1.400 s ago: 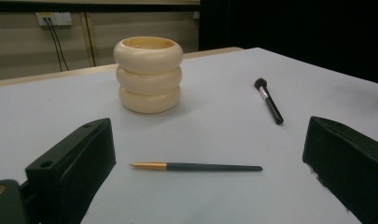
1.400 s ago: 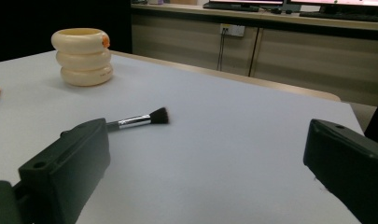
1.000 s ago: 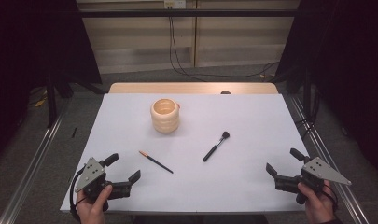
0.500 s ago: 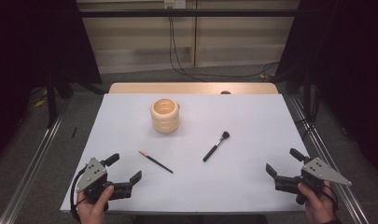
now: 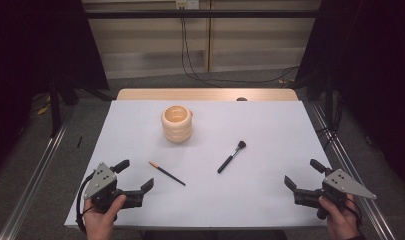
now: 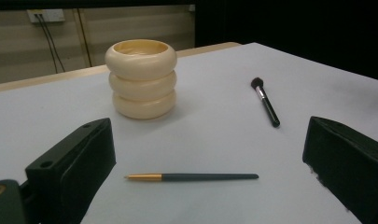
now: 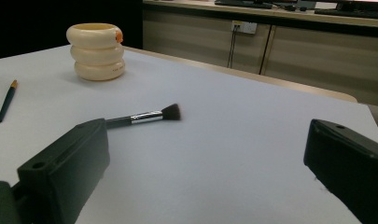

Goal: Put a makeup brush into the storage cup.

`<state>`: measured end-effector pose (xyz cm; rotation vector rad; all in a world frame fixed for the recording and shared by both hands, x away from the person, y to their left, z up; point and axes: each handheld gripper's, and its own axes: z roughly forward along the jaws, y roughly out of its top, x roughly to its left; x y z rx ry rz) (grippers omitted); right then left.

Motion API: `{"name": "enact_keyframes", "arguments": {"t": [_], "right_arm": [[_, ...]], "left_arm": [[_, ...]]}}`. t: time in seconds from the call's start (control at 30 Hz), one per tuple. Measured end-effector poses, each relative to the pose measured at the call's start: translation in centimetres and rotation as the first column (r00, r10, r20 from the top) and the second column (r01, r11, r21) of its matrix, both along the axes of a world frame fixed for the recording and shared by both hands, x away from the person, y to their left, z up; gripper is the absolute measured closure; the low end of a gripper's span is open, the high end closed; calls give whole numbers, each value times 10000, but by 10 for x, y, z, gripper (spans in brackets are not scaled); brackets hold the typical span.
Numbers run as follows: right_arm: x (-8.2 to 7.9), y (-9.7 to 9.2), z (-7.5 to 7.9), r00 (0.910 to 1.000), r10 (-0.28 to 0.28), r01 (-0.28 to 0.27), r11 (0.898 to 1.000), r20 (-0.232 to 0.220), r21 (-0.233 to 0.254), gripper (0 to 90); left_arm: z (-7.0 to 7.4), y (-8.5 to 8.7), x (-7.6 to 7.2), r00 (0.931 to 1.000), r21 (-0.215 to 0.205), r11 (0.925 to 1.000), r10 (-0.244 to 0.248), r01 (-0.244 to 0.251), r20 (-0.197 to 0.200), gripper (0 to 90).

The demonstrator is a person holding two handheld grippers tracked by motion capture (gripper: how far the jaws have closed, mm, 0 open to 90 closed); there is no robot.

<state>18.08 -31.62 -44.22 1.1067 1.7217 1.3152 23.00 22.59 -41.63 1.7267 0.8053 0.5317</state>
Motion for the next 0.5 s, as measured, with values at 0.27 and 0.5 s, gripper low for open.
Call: {"name": "enact_keyframes", "arguments": {"t": [0.27,0.5], "right_arm": [[0,1,0,10000,5,-5,10000,0,23,0],[0,1,0,10000,41,-40,10000,-23,26,0]], "left_arm": [[7,-4,9,10000,17,10000,-20,20,-73,23],[11,-12,19,9986,262,9993,-254,266,-472,30]]}}
